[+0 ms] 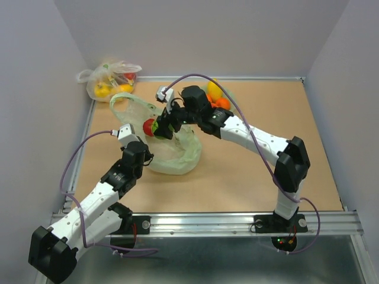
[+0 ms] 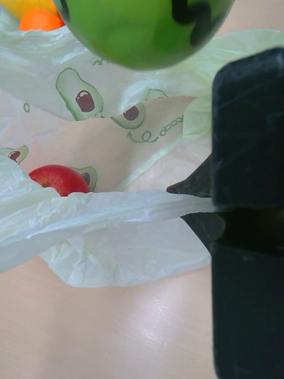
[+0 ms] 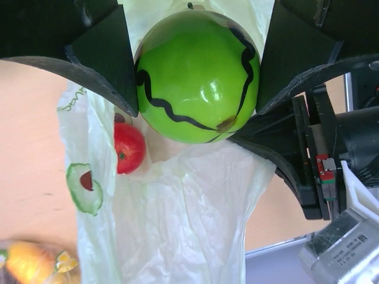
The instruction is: Untie the knot of the plastic bag and take out the fruit
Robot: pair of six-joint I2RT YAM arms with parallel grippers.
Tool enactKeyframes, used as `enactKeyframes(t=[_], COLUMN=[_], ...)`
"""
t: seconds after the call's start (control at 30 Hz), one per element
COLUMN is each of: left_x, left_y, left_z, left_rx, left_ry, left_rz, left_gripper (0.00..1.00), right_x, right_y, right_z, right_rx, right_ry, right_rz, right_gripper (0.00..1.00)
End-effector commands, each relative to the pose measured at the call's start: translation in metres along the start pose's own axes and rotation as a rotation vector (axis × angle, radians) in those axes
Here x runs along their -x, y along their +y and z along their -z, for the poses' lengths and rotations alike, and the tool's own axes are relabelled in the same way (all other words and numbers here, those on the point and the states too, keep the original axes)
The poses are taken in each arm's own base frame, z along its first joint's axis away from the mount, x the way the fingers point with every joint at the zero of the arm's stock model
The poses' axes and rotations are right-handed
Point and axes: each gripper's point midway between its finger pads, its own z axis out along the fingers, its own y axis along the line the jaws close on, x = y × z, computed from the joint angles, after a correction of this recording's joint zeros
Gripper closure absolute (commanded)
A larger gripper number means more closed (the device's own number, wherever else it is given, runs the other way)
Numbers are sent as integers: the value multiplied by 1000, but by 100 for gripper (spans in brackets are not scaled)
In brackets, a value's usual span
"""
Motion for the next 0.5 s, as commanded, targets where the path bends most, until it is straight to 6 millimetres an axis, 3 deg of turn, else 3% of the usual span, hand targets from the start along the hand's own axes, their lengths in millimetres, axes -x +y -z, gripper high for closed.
enactKeyframes(t=[0.0,0.03,0.1,0.17,0.23,0.43,0.47], left_x=[4,3,3,3,4,4,5], left_y=[6,6,7,8,8,10,10], left_z=[0,0,1,1,2,3,3], left_rx=[27,27,27,30,27,32,32], left_ry=[-22,-22,-22,-23,-27,-28,-31], left_rz=[13,13,16,18,21,24,26], left_gripper=[100,100,100,100,100,100,100], right_x=[56,55,47,40,22,-27,-43], right_y=[-45,-60,-109,-139,-192,-271,-287], right_z=[33,38,56,69,94,125,128], right_rx=[-191,-249,-409,-491,-635,-853,-876], right_ry=[-119,-112,-93,-81,-55,19,40], right_rz=[58,71,54,38,-7,-84,-108], right_gripper=[100,100,100,100,100,100,100])
